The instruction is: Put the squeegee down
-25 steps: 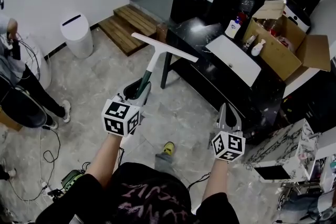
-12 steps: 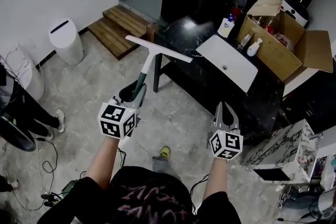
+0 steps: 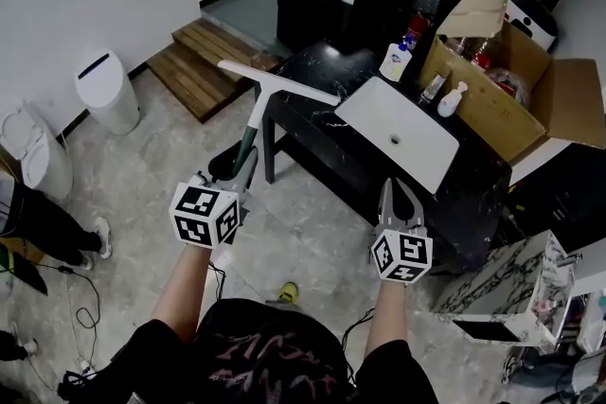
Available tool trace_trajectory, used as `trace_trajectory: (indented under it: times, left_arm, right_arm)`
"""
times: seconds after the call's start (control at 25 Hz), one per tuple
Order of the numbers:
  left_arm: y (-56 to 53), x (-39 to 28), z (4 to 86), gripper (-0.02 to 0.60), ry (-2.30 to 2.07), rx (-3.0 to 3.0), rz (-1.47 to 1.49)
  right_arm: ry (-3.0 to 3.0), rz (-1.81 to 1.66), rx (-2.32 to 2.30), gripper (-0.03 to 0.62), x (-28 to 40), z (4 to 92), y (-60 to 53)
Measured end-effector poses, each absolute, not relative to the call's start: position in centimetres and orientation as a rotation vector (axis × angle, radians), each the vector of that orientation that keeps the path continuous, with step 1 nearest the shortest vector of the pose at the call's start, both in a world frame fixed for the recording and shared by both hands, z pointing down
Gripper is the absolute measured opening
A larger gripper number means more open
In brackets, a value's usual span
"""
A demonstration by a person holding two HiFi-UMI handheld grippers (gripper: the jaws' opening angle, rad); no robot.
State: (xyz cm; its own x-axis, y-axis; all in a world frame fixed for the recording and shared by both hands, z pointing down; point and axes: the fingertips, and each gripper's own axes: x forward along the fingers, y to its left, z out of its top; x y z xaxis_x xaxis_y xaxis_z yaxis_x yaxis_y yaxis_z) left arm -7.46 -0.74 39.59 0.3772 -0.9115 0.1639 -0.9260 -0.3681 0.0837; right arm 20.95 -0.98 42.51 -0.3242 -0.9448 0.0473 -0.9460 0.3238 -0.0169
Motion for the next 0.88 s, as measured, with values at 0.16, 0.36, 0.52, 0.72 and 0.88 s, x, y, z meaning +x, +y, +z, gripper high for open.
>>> trace_trajectory:
  times: [0.16,0.36,0.52,0.72,0.88]
  left_arm:
    - [-4.0,-6.2,38.7,0.098,-1.670,2.482,0.135]
    - [-7.2,-5.4,38.0,0.099,-1.674,2.495,0.134]
    - [-9.8,-5.4,38.4,0.100,-1.672,2.498,0.138]
    - [-14.1,-5.3,38.9,0.098,-1.649,2.513,0.136]
    - [-18.2,-5.3,39.1,0.098,-1.609,2.536,0.140]
  right_arm:
    - [-2.551,0.063,1.806,0.009,21.7,41.9,-4.5]
    - [-2.561,0.060,1.799,0.009,22.0,41.7,-7.6]
    - [-2.551,0.055,1.813,0.010,22.4,41.8,-10.1]
    - [-2.524,0.038,1.840,0.009,22.9,42.3,-13.5]
    - [-2.491,0.038,1.872,0.009,22.8,42.6,-16.8]
